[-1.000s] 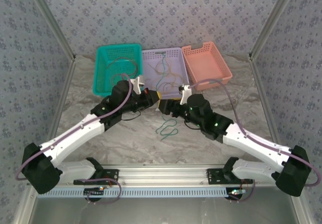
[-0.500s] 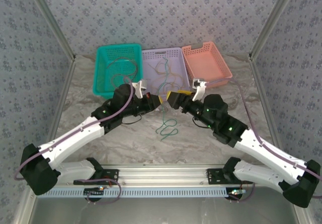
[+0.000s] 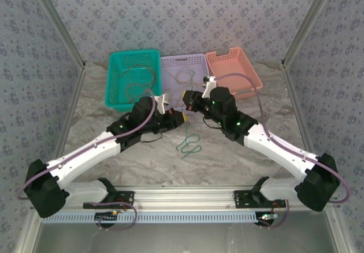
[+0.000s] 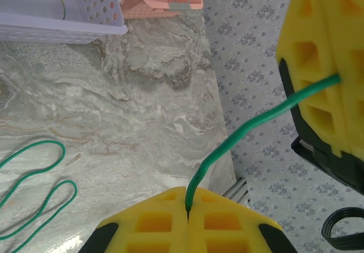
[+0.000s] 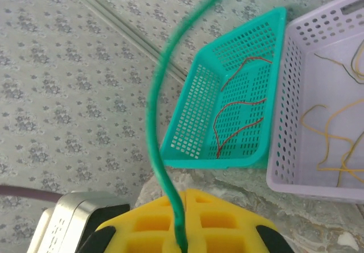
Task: Untangle the cables
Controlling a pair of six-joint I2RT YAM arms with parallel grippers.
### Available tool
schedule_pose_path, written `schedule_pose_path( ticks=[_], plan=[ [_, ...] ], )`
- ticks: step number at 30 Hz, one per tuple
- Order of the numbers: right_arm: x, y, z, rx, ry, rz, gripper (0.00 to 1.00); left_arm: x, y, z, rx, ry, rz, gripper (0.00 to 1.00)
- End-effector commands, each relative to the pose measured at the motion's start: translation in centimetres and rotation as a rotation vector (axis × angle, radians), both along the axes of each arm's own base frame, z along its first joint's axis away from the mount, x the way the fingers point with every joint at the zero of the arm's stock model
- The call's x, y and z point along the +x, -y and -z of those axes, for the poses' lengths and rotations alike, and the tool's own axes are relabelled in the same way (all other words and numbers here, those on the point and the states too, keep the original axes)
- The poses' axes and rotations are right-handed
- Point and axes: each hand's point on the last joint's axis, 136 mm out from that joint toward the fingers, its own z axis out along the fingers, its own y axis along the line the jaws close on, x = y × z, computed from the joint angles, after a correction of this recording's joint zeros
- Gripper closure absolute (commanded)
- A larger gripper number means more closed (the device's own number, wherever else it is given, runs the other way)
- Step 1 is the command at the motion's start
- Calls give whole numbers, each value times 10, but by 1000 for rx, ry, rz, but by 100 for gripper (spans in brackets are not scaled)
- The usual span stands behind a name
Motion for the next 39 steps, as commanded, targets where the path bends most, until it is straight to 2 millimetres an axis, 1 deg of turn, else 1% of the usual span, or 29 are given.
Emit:
schedule_pose_path(
  ticks=[1, 4, 5, 7, 9, 10, 11, 12, 16, 19, 21, 26, 29, 31, 34, 39],
  plan=[
    [6, 7, -21, 46, 15, 49, 100, -3, 4, -10, 4, 36, 36, 100],
    [7, 14, -23, 59, 18, 82, 100, -3, 0, -8, 16, 43, 27, 100],
    [7, 17, -25, 67, 28, 91, 100, -4, 0, -9, 17, 46, 25, 97],
    [8, 22, -28, 75, 32, 118, 100, -8, -1, -9, 18, 61, 22, 72],
    [10, 26, -31, 81, 37, 143, 100, -17, -1, -9, 23, 76, 25, 51],
    [10, 28, -32, 81, 37, 155, 100, -23, -1, -6, 32, 76, 24, 43],
    [11, 30, -32, 81, 38, 165, 100, -28, 0, -3, 43, 73, 24, 37],
    [11, 32, -33, 83, 39, 175, 100, -34, 0, 2, 56, 67, 21, 34],
    [14, 38, -31, 87, 37, 216, 100, -60, 7, 20, 89, 50, 14, 32],
    [14, 39, -31, 90, 35, 222, 100, -71, 11, 32, 115, 31, 14, 34],
    [14, 40, -31, 94, 34, 224, 100, -72, 13, 38, 127, 22, 14, 36],
    [12, 40, -33, 98, 34, 221, 100, -68, 12, 37, 139, 38, -2, 53],
    [11, 43, -34, 103, 35, 223, 100, -66, 9, 37, 148, 50, -15, 68],
    [10, 43, -33, 105, 33, 222, 100, -65, 8, 38, 146, 53, -19, 83],
    [9, 46, -33, 107, 35, 224, 100, -66, 10, 40, 140, 52, -12, 100],
    [16, 56, -37, 119, 34, 239, 100, -70, 9, 50, 154, 53, -12, 100]
  ],
)
